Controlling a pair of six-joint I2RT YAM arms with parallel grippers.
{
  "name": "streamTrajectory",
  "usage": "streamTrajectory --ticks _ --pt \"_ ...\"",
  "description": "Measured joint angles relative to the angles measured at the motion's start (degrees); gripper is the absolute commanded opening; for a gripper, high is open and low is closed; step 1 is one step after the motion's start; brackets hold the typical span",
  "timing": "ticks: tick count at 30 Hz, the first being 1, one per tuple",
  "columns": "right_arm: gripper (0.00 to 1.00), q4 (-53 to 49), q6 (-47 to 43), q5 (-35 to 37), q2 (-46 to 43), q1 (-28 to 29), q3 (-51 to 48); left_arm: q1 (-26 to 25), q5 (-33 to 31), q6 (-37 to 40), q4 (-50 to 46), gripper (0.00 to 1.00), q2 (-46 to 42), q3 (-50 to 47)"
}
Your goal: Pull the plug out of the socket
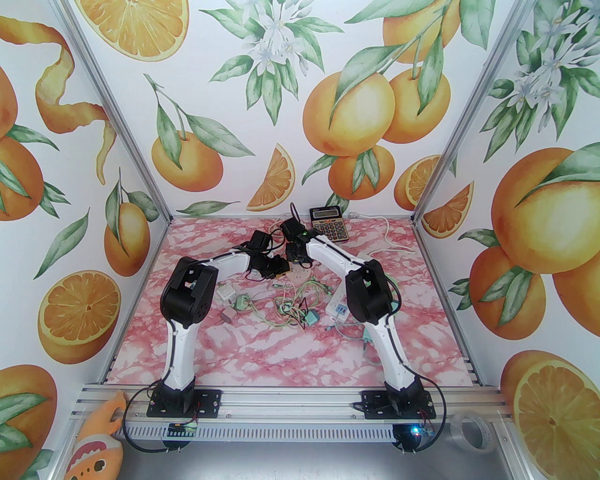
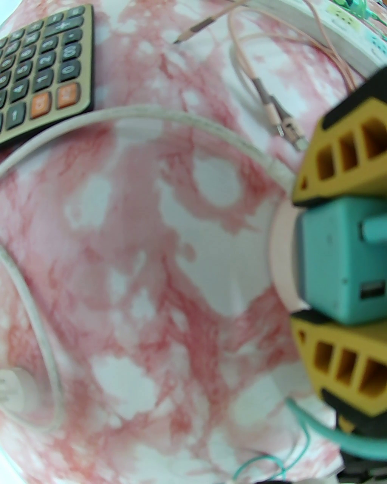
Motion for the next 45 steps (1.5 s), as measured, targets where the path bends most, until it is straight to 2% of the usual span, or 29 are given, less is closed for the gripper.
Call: streamTrajectory --ticks 9,14,25,31,39,43,45 --pt "0.32 6.67 1.07 -4.11 -3.93 -1.88 -7.65 -0.74 -1.40 0.39 -0.15 0.26 0.11 0.63" --pt "0.33 6.75 0.83 -4.66 -4.22 -2.19 -7.98 -1.07 -1.88 0.42 -0.20 0.25 0.31 1.05" --pt "0.32 -4.70 -1.14 2.14 1.46 0.20 4.17 -1.22 -2.16 0.74 -5.62 0.21 1.40 4.39" --pt "0.32 -5.77 -0.87 2.91 1.97 0.48 5.29 -1.20 -2.36 0.59 -6.82 0.20 1.81 5.05" --pt "0.30 4.42 1.09 -5.97 -3.58 -3.17 -6.10 -1.40 -2.36 1.73 -6.88 0.20 2.49 6.36" --pt "0.30 4.76 1.27 -7.23 -4.09 -4.02 -6.80 -1.68 -1.99 1.70 -4.44 0.26 2.23 5.55" --pt "0.30 4.52 1.25 -7.04 -4.07 -3.91 -6.71 -1.68 -1.51 1.33 -2.54 0.36 1.84 4.26"
